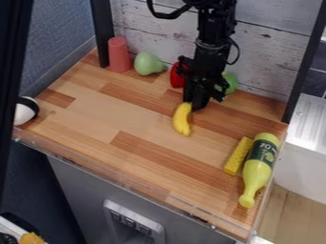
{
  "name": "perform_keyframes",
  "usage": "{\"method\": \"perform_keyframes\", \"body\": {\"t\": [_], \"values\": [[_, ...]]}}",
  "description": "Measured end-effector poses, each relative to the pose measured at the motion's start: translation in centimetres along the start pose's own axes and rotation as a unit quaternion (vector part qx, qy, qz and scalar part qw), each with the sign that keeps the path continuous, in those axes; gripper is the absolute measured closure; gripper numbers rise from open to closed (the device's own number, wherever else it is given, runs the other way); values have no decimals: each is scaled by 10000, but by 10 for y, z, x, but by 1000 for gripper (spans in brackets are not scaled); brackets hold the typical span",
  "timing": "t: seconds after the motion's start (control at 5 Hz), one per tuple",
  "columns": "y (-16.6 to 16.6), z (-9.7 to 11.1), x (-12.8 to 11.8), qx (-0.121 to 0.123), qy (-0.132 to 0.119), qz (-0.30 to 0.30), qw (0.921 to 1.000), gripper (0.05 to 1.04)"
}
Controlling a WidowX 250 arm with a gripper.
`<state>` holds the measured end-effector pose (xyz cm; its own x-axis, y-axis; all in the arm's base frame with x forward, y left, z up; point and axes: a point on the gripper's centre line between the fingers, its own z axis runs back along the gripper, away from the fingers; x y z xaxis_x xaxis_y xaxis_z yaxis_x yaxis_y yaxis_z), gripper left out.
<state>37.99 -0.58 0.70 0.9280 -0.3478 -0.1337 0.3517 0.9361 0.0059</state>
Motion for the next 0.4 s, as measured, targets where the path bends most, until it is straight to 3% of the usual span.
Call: {"method": "perform_keyframes", "body": {"t": [0.4], "values": [[1, 1, 5, -51, 58, 364, 9993, 954]]}}
